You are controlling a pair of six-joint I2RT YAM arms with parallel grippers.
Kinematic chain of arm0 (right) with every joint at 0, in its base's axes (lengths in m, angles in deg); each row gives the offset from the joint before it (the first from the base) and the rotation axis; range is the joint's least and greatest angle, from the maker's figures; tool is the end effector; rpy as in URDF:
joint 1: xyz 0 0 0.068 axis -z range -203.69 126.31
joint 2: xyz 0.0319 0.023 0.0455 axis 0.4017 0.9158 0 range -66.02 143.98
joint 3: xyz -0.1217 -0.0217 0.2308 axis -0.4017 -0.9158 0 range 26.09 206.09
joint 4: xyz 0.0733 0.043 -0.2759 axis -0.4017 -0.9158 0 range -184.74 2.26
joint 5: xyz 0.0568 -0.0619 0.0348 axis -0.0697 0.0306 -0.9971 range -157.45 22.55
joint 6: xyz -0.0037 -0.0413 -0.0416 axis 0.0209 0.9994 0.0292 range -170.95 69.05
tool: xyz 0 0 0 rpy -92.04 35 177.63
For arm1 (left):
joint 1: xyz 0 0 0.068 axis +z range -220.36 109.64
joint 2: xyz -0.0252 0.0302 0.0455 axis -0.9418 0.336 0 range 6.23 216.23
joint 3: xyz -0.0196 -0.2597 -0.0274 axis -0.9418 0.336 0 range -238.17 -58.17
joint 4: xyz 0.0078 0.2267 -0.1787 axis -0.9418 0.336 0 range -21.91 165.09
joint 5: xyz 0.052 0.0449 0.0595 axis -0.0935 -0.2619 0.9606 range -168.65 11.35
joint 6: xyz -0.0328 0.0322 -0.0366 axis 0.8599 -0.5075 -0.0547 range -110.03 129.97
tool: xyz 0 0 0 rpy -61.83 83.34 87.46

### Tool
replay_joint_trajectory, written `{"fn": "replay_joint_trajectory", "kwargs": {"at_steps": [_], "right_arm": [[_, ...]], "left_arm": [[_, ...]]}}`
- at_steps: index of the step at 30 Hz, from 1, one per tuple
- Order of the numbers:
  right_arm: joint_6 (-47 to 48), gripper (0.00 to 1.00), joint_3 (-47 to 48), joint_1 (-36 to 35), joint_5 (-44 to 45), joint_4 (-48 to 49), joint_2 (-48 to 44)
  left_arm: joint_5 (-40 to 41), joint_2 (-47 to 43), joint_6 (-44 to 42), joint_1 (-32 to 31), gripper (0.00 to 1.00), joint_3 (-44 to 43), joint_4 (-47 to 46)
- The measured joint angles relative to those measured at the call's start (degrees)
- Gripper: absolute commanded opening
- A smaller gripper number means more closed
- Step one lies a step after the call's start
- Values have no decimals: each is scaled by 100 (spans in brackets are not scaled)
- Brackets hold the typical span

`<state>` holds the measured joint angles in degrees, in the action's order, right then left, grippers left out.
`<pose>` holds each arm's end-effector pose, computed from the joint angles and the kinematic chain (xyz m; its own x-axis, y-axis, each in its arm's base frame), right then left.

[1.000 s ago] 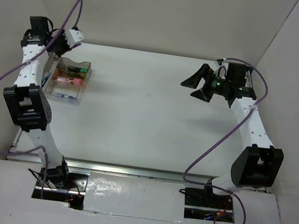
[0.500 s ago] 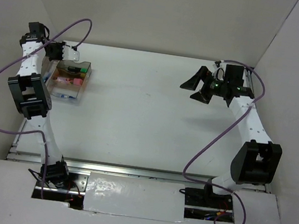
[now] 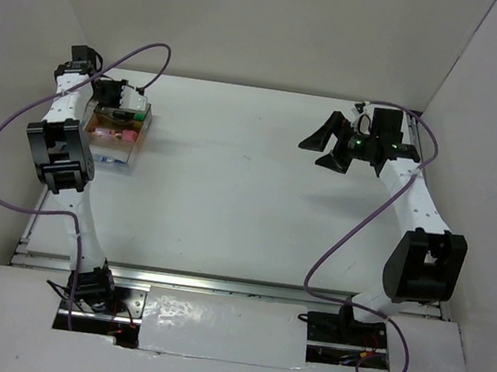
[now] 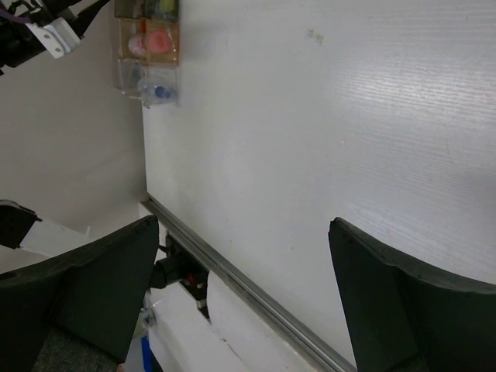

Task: Sort the stationery into containers
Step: Place the stationery in the storage box, then reset both arms

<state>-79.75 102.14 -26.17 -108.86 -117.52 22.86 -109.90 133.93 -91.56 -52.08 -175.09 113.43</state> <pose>0.3718 0.0444 0.2921 -0.8426 0.3251 -0.4293 -0.1288 0.6523 0.7469 0.4972 0.1411 0.2295 0.1637 0.9363 -0.3107 0.7711 0.0749 0.6322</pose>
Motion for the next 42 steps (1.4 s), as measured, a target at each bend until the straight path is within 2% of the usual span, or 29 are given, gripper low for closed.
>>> {"fn": "replay_joint_trajectory", "kwargs": {"at_steps": [10,12,13,14,16,23,26,28,29,32,35,38,42], "right_arm": [[0,96,0,17,-2,-4,68],[2,96,0,17,-2,-7,96],[2,96,0,17,-4,-7,116],[2,95,0,17,-4,-9,138],[13,95,0,22,-4,-28,179],[55,94,0,28,-2,-55,201],[155,94,0,63,7,-140,153],[302,94,7,111,61,-236,66],[382,95,17,138,101,-295,15],[833,98,302,221,455,-748,-35],[1344,100,531,393,1038,-1008,-125],[1814,100,363,584,1746,-1143,-463],[2398,100,-452,938,2465,-1158,-1346]], "left_arm": [[101,70,61,-66,35,0,-20],[109,70,103,-52,52,0,-17],[111,70,105,-46,66,0,-17],[118,70,127,-37,74,0,-24],[118,70,170,-20,77,4,-48],[-186,35,813,35,77,-22,-131],[-514,-219,1827,35,82,-37,-378],[-520,-673,2929,-15,97,72,-828],[-400,-1036,3587,-85,99,175,-1123],[7,-2076,4817,-446,99,243,-1274],[308,-3152,5777,-1091,99,382,-1185],[275,-4002,6778,-1464,99,1200,-1113],[516,-4693,8194,-1268,99,2916,-1019]]}}
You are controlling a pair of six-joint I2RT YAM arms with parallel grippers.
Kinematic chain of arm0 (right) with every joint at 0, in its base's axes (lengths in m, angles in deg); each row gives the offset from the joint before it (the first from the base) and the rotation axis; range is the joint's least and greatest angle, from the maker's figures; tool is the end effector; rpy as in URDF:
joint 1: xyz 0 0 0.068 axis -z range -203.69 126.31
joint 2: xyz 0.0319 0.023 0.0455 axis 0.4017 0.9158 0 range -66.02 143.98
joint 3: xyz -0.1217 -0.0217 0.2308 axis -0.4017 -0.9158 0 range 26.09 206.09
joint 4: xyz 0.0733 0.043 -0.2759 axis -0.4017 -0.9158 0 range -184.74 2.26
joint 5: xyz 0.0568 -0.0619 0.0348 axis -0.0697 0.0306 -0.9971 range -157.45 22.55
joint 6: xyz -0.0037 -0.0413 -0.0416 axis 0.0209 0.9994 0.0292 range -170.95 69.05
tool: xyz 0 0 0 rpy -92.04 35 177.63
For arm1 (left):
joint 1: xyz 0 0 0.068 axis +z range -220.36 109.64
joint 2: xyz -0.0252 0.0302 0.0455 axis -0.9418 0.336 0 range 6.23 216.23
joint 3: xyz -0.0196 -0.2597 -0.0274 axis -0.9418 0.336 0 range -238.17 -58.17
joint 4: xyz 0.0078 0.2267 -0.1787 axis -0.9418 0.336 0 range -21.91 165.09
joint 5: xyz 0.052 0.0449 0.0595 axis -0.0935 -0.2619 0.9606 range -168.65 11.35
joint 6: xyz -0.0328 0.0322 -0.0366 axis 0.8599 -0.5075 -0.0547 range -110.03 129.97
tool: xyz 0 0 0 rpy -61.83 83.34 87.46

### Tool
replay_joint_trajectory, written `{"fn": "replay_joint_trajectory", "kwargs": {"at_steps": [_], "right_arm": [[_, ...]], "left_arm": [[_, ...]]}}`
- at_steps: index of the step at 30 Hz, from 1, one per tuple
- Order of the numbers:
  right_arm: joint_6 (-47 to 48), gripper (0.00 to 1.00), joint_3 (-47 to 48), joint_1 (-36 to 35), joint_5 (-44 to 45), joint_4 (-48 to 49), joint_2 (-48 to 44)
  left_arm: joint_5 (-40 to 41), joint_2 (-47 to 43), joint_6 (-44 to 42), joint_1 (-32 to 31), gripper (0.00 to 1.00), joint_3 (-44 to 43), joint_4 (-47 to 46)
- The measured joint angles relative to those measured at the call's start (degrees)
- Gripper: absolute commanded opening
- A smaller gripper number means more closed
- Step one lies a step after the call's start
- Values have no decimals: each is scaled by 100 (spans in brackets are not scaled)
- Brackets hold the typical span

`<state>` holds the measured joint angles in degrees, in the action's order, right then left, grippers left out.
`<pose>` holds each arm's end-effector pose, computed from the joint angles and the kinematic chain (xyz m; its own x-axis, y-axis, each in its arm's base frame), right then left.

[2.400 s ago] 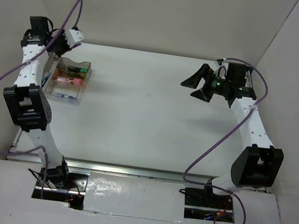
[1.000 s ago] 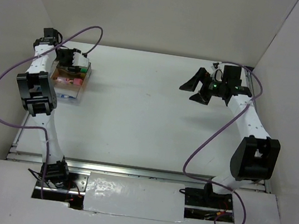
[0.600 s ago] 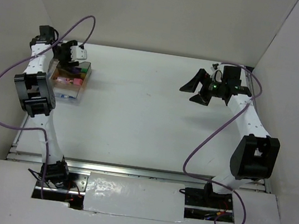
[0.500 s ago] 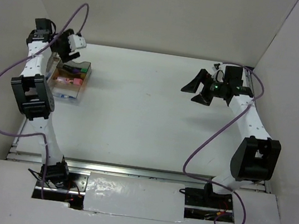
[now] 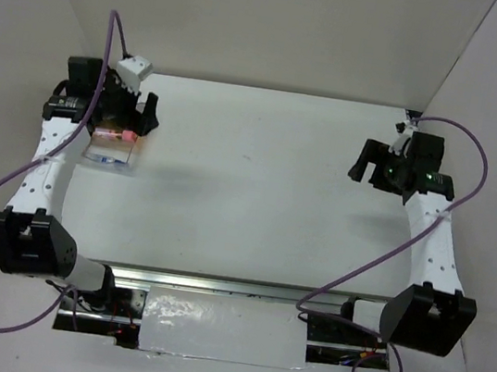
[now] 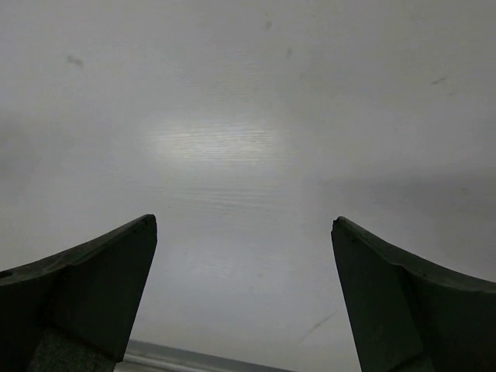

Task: Sort the stationery into containers
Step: Reset both arms

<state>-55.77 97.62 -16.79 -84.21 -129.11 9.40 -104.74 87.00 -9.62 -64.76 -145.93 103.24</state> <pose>0.3137 -0.0255 0.3178 -0.7099 0.1669 -0.6843 -0.0269 0.9644 0.2632 0.3432 0.0149 0.4029 -0.3425 0.2688 -0.9002 0.4383 0.8932 0.1000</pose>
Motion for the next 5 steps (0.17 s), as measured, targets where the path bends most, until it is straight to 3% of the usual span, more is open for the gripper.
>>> {"fn": "replay_joint_trajectory", "kwargs": {"at_steps": [5], "right_arm": [[597,100,-1005,560,321,118,-1047]], "left_arm": [[654,-306,997,94,99,1945,-76]]}}
